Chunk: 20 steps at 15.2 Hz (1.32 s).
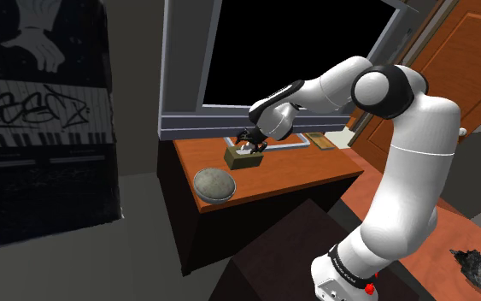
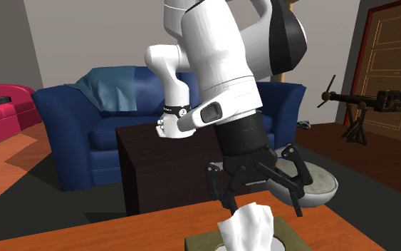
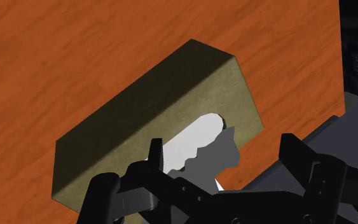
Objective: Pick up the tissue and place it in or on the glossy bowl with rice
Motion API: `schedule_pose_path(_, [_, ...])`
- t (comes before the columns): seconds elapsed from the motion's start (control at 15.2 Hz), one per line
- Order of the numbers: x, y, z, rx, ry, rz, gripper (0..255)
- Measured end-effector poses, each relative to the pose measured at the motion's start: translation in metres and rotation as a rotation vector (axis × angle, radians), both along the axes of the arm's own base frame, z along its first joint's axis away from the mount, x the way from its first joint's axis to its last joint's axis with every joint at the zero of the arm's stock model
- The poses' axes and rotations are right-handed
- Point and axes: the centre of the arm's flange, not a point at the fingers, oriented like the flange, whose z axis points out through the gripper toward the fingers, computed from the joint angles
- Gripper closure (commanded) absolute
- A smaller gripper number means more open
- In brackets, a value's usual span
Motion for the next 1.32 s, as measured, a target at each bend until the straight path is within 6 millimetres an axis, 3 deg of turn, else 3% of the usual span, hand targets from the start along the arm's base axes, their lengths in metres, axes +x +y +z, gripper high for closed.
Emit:
schedule_pose_path(0.13, [0.000, 0.000, 0.000, 0.000, 0.000, 0.000, 0])
schedule_pose_path(0.2, [0.000, 0.000, 0.000, 0.000, 0.000, 0.000, 255])
schedule_pose_path(0.92, [0.001, 0.001, 0.004, 0.001, -0.003, 0.002, 255])
schedule_pose_path(1.32, [0.000, -0.001, 0.031, 0.000, 0.000, -0.002, 255])
